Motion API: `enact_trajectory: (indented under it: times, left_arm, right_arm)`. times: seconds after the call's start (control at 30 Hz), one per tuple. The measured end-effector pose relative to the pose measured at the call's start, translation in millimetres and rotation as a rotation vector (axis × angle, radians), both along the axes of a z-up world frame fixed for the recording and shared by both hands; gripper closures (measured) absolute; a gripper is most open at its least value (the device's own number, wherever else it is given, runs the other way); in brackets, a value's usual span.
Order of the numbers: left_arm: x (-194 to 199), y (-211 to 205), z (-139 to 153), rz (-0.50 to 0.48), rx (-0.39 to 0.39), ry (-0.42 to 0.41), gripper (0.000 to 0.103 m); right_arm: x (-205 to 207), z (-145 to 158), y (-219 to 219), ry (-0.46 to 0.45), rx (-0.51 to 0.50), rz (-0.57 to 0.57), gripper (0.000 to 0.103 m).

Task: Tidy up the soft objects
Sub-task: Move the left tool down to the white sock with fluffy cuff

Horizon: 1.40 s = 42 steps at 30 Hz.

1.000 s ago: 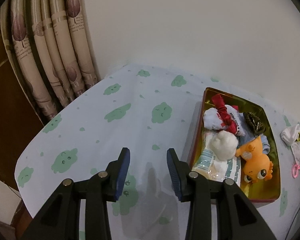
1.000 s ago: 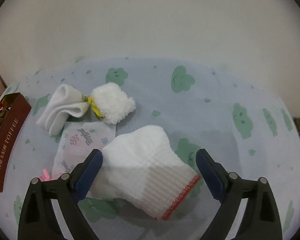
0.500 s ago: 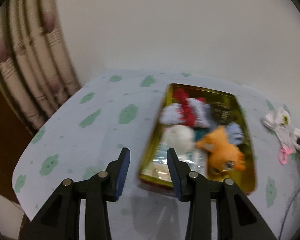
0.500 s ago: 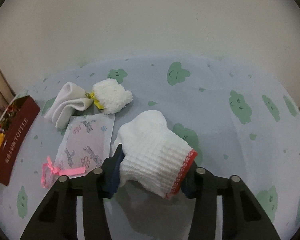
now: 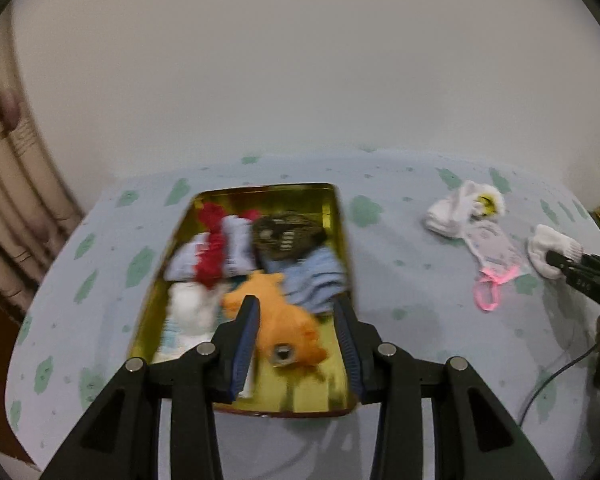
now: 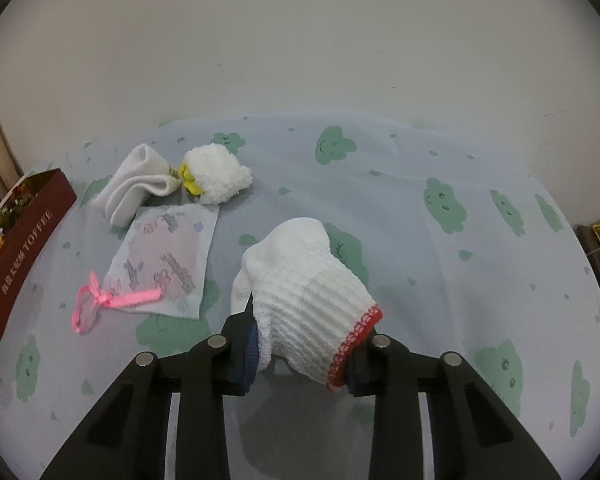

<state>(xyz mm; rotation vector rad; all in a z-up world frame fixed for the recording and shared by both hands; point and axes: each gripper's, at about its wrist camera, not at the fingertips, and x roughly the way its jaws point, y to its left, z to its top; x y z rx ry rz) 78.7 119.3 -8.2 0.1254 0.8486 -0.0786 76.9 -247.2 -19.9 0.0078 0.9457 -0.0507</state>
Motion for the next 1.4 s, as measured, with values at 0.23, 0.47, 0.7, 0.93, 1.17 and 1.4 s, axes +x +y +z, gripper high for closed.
enact_trajectory:
  times: [0.23, 0.47, 0.7, 0.93, 1.17, 1.4]
  left_arm:
    - [20.0, -42.4, -5.3, -0.101, -0.014, 0.039, 0.064]
    - [49.4, -97.5, -21.2, -0.230, -0.018, 0.100, 0.064]
    - [86.2, -151.5, -37.8, -0.340, -0.034, 0.139, 0.064]
    - [116.7, -174.9, -54.0, -0.362, -0.010, 0.180, 0.064]
    - [137.1, -186.0, -65.7, -0.348, -0.024, 0.213, 0.064]
    - [157.1, -190.6, -69.1, -0.292, -0.097, 0.227, 0.064]
  right_arm:
    - [-4.1, -1.7, -1.5, -0.016, -0.009, 0.005, 0.074]
    - [-4.1, -2.6, -2.4, -0.014, 0.001, 0.001, 0.073]
    - [-3.7, -2.3, -1.5, -0.011, -0.006, 0.003, 0.073]
    - [-3.8, -2.6, -2.6, -0.009, 0.011, 0.002, 0.073]
    - [-2.4, -4.1, -4.9, -0.006, 0.032, 0.002, 0.072]
    - [-1.1, -6.1, -3.7, 0.000, 0.032, 0.006, 0.070]
